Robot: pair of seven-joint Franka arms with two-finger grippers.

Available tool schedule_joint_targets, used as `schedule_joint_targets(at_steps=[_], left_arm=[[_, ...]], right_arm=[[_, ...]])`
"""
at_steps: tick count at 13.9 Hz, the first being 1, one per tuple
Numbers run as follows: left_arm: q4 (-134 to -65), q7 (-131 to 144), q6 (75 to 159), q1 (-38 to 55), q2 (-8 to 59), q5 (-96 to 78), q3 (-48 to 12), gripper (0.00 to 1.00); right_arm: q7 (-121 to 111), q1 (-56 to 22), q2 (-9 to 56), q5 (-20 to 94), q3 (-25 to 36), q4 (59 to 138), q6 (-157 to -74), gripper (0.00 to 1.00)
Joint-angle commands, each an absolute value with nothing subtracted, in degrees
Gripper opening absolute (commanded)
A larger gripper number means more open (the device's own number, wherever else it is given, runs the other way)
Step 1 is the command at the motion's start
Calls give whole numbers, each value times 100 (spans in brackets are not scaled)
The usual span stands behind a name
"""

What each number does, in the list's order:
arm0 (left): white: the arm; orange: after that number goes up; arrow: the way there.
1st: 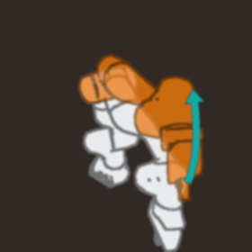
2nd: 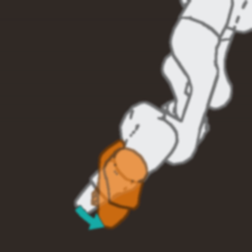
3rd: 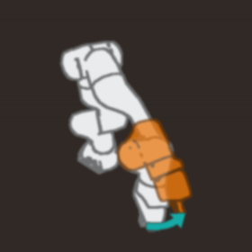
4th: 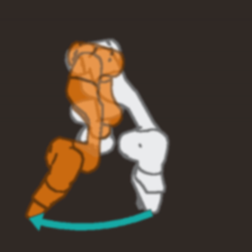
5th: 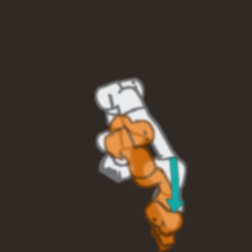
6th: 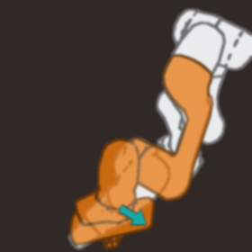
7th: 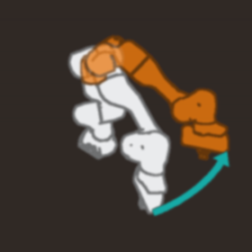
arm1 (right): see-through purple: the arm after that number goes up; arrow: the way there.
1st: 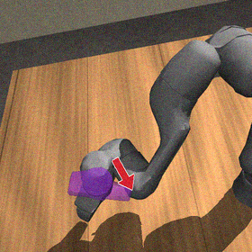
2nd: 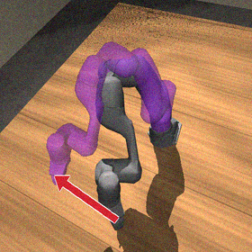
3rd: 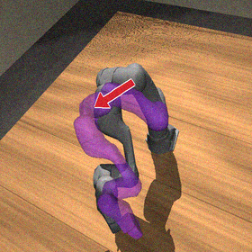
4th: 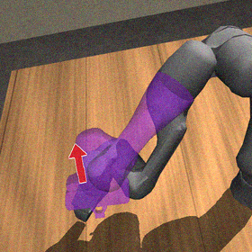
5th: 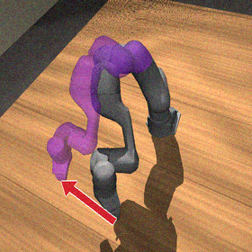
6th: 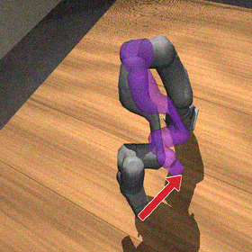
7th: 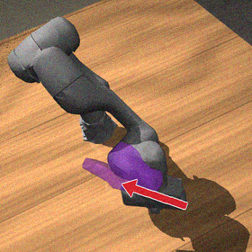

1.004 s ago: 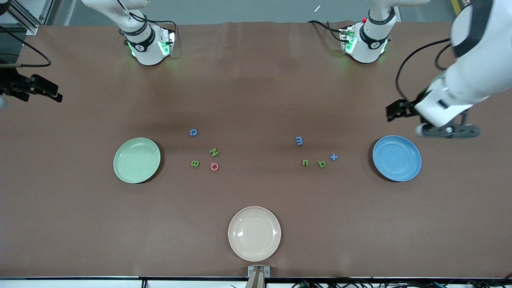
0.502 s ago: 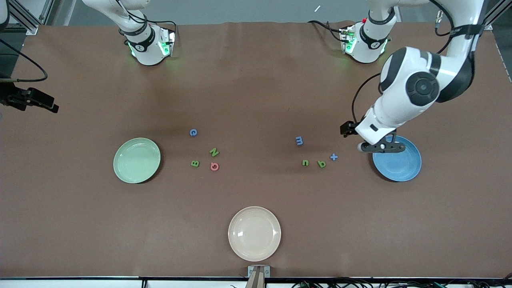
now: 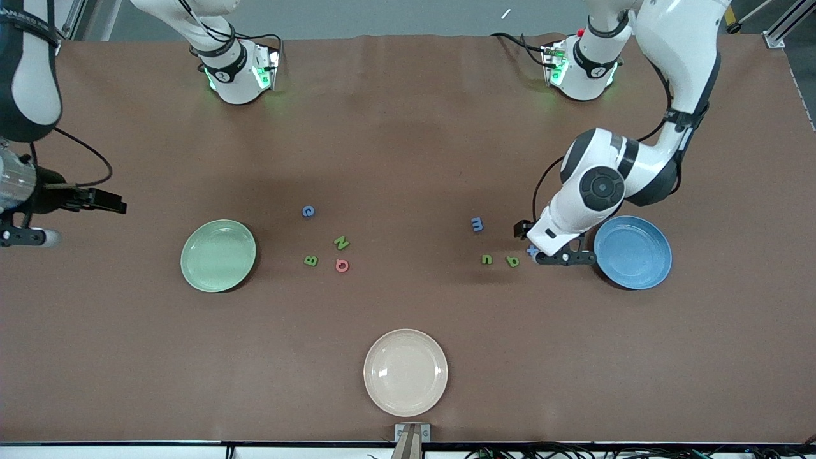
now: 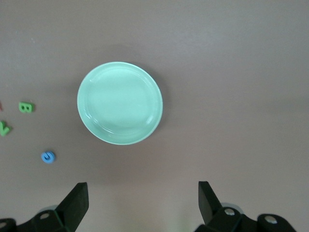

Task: Sort upper and lower case letters into plates
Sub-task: 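Grasp the t with the left gripper while the right gripper grasps the B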

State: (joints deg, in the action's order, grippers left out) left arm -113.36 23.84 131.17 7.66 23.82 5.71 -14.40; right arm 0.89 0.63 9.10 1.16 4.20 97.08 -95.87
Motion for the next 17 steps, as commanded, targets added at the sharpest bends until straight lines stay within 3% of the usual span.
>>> schedule_joint_targets(at_steps=[1, 4, 8, 13, 17], left_arm=[[-11337, 2479, 13455, 738, 2653, 799, -1450, 99], [-11679, 2479, 14034, 703, 2707, 800, -1450, 93], [-11804, 2479, 14378, 650, 2847, 1089, -1433, 80], [-11777, 2470, 14659, 659, 3032, 1125, -1380, 66], [-11777, 2470, 14801, 668, 3111, 1125, -1371, 60]], right_arm=[[816, -351, 1028, 359, 396, 9816, -9834, 100], [1475, -789, 1133, 896, 396, 10536, -10956, 100], [2512, -1694, 1915, 914, 396, 10792, -12311, 100], [3198, -2284, 2337, 914, 404, 11372, -13646, 100], [3611, -2426, 2715, 905, 404, 11347, -14113, 99]])
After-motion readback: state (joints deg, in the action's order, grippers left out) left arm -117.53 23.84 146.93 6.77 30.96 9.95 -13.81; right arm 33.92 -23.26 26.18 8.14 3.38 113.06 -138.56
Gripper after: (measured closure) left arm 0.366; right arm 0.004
